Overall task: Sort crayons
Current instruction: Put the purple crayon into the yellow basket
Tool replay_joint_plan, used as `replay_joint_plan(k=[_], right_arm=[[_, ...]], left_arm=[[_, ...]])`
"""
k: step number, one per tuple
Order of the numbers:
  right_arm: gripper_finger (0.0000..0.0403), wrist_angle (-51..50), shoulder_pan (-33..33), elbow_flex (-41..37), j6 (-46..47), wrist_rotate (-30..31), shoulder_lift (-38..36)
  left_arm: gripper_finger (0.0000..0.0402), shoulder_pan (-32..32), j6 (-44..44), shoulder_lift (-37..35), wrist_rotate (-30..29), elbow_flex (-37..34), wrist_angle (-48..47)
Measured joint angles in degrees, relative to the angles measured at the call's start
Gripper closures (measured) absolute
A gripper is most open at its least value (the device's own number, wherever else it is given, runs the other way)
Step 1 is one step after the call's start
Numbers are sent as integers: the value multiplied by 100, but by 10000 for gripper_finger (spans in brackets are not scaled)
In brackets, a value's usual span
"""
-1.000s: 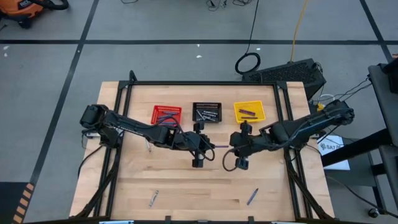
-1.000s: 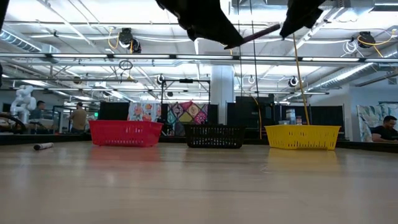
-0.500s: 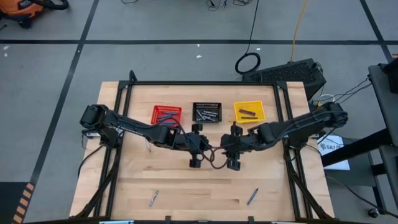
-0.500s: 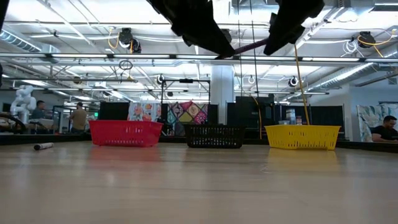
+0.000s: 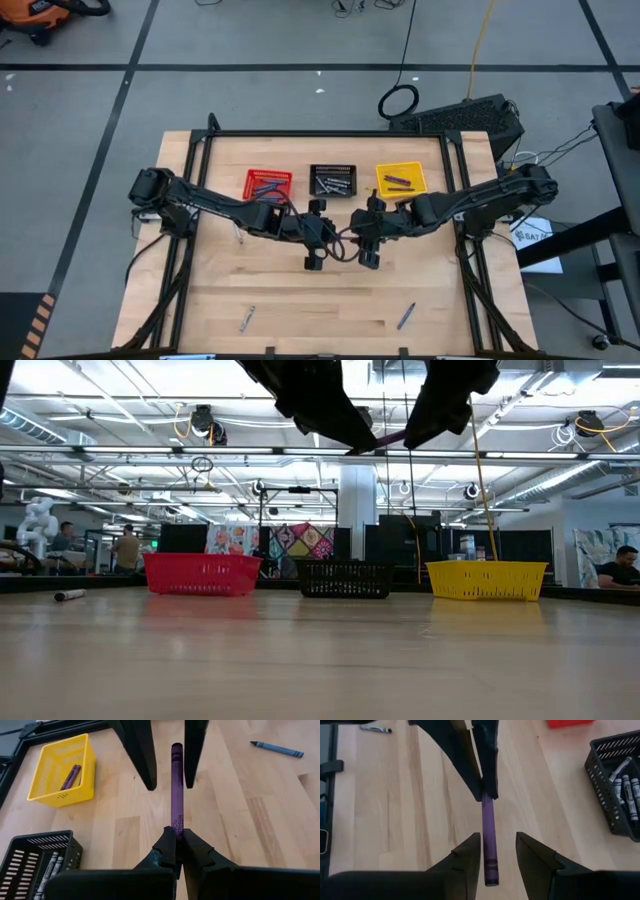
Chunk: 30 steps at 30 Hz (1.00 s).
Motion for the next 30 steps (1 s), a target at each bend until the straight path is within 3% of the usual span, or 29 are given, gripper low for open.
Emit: replay_joint_plan(k=[9, 18, 25, 30], right_arm=[[298, 4, -32, 0, -57, -6, 216], [394, 244, -46, 0, -120, -20, 171], [397, 139, -55, 6, 70, -103, 200], [398, -119, -77, 10, 238, 168, 200]], left_arm=[[398, 0, 10, 2, -48, 0, 1], [398, 49, -3, 2, -69, 0, 4], [398, 116, -25, 7, -43, 0, 4], [383, 116, -38, 9, -141, 0, 5]])
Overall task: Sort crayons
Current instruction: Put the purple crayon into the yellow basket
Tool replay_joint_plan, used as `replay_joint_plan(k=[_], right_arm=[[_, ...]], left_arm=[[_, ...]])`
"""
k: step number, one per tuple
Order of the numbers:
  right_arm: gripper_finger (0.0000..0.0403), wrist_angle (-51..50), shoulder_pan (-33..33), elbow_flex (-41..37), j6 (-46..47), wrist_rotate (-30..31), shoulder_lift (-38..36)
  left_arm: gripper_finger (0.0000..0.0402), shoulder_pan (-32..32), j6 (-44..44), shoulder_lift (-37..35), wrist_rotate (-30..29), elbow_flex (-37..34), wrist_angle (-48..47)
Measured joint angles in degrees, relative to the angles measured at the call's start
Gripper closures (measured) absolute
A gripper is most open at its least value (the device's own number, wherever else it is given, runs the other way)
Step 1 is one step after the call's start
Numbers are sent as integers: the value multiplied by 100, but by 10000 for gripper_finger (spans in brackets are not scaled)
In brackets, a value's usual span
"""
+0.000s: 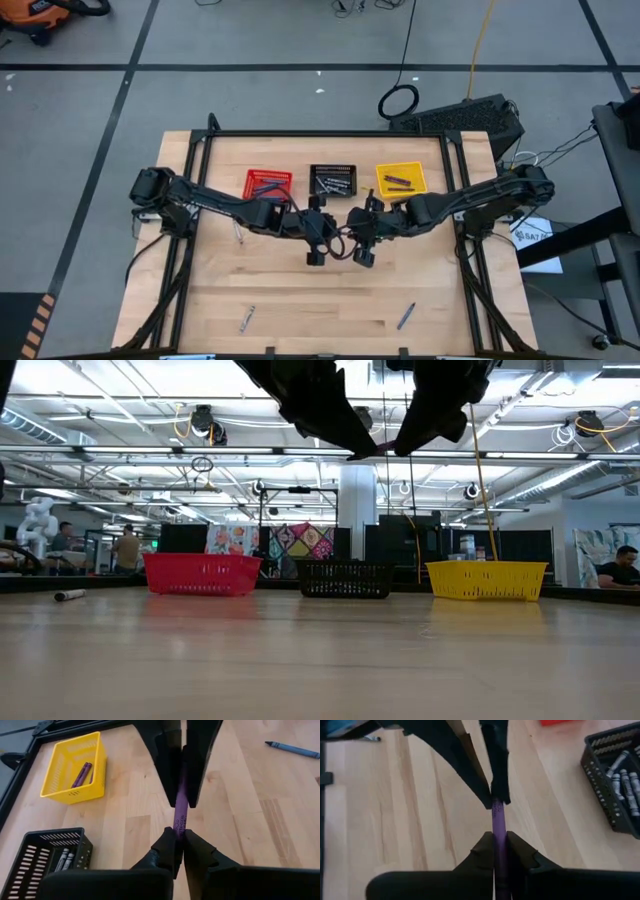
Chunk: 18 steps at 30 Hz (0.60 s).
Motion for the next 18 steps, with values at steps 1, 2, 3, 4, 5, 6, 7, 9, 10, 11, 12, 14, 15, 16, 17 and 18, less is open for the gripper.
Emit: replay_joint_plan(k=[1, 2, 3, 4, 5, 6, 7, 9, 10, 11, 12, 14, 15, 16, 17, 18], right_arm=[[398, -59, -2, 8, 10, 20, 0], [399, -194, -2, 10, 31, 27, -2], [399, -358, -2, 3, 46, 33, -2], [399, -457, -2, -18, 72, 36, -2], [399, -495, -3, -17, 98, 43, 3], [399, -610, -4, -14, 129, 127, 4], [399, -799, -3, -9, 177, 256, 4], [399, -1288, -4, -6, 309, 551, 0], [399, -1533, -24, -6, 386, 705, 0], [399, -1752, -44, -6, 482, 837, 0], [400, -1986, -75, -6, 586, 992, 0], [400, -2488, -152, -6, 816, 1240, 0], [400, -2760, -205, -7, 937, 1352, -7], [400, -2976, -267, -8, 1033, 1461, -9], [400, -3150, -338, -8, 1106, 1544, -16], [400, -3330, -414, -8, 1142, 1643, -20]], left_arm=[[375, 0, -3, 0, -6, 0, 10], [366, 7, -9, 0, -17, 0, -11], [356, 7, -7, 0, -35, 0, -53], [347, 5, -6, 0, -36, 0, -43], [337, 4, -6, 0, -36, 0, -52], [330, 1, -6, 0, -36, 0, -74], [323, -4, -6, 0, -45, -1, -72], [316, -7, -9, 0, -139, 0, -140], [315, -6, -13, 0, -186, -2, -223], [314, -4, -15, 0, -212, 0, -312], [313, -8, -19, 0, -230, 0, -415], [313, -41, -159, 0, -253, -1, -655], [313, -60, -261, 0, -252, -1, -815], [313, -82, -363, 0, -252, -1, -1006], [312, -101, -452, 0, -250, -1, -1210], [312, -127, -506, 0, -249, -2, -1409]])
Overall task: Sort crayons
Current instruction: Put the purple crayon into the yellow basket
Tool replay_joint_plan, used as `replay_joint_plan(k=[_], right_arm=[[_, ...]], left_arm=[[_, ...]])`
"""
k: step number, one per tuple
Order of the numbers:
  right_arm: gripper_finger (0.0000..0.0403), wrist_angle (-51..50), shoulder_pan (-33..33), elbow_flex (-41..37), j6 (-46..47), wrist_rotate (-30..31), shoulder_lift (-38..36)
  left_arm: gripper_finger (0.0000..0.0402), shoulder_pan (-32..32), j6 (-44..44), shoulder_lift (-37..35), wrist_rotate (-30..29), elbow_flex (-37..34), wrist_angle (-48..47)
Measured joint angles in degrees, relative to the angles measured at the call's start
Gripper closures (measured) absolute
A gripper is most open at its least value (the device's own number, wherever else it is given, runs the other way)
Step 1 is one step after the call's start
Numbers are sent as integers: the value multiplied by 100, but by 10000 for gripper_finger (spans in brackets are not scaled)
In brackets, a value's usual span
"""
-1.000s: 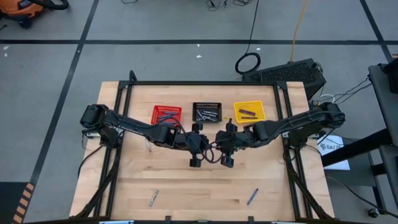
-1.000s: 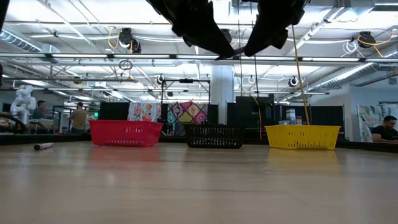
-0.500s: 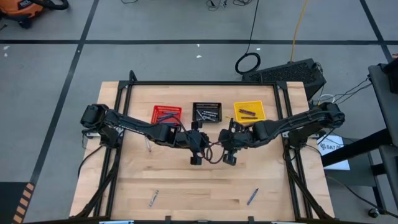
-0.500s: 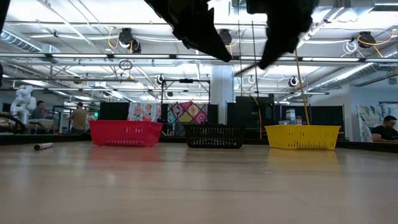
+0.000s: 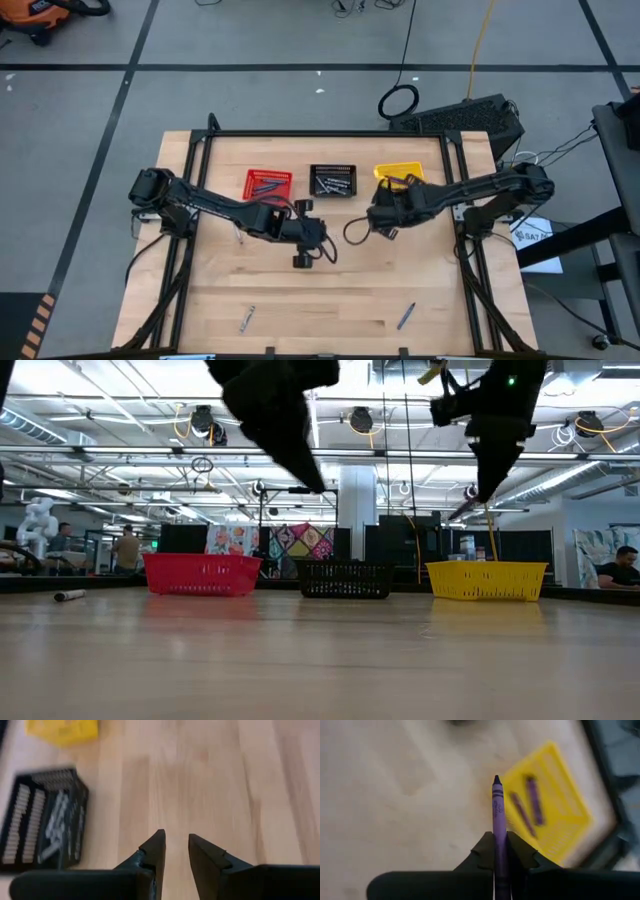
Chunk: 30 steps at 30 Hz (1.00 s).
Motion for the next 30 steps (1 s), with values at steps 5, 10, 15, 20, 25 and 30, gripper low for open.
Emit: replay_joint_plan(k=[5, 10, 15, 20, 25, 30], right_arm=[[400, -323, -537, -95, -261, 201, -24], [400, -266, -1306, -454, -824, 186, -36], [400, 293, -2068, -988, -1603, 110, -209], [400, 1330, -2740, -1526, -2570, -407, -501], [394, 1735, -3261, -1737, -3133, -1212, -560], [392, 1920, -3494, -1751, -3418, -1370, -560]], left_arm=[[312, -86, -416, 0, -170, 1, -694], [312, -223, -718, -23, -314, 0, -1332], [312, -338, -1126, -52, -514, 2, -2156], [312, -425, -1570, -72, -643, 0, -2996], [312, -476, -1927, -72, -701, 0, -3673], [312, -529, -2150, -72, -704, 0, -4092]])
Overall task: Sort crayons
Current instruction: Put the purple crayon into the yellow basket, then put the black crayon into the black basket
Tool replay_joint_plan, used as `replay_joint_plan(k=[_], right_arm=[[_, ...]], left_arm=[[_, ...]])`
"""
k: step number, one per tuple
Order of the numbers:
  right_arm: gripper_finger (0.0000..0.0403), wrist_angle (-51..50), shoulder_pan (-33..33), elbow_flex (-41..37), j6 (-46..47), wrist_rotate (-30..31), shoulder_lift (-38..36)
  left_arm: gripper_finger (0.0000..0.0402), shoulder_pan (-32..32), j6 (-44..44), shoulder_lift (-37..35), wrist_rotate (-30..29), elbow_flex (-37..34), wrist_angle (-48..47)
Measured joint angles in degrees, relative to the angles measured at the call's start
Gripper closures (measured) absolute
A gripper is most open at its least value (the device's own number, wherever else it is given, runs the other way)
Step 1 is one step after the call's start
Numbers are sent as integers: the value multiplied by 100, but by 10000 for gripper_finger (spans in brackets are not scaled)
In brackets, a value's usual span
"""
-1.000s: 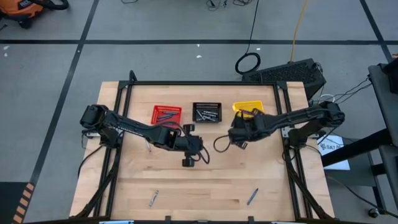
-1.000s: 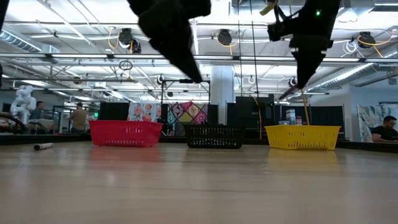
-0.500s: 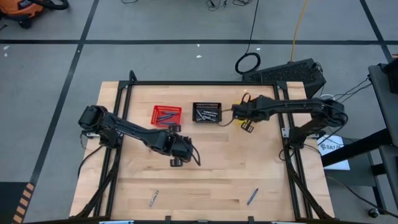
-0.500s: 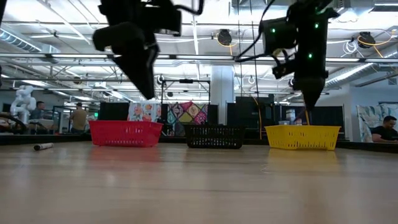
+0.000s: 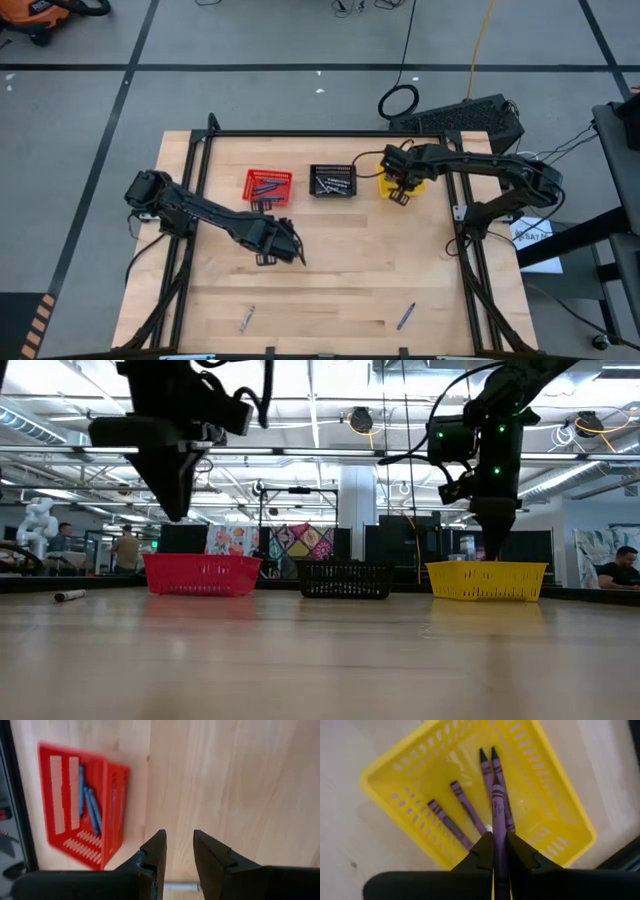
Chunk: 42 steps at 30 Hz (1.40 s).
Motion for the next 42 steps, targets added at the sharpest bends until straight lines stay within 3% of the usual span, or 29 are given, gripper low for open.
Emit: replay_joint_plan(k=[9, 18, 31, 36, 42], right_arm=[[350, 211, -34, 0, 82, 11, 0], [288, 196, -32, 0, 634, 18, 0], [279, 130, -21, 0, 717, 15, 0], [279, 65, -21, 0, 743, 13, 0], [279, 69, -21, 0, 745, 11, 0]], left_arm=[[312, -204, -652, 0, 3, 0, -873], [312, -481, -2197, 0, 128, -334, -1404], [312, -772, -3890, -51, 674, -1310, -1415], [312, -787, -4377, -494, 854, -1825, -1249], [312, -676, -5040, -1730, 857, -2422, -618]])
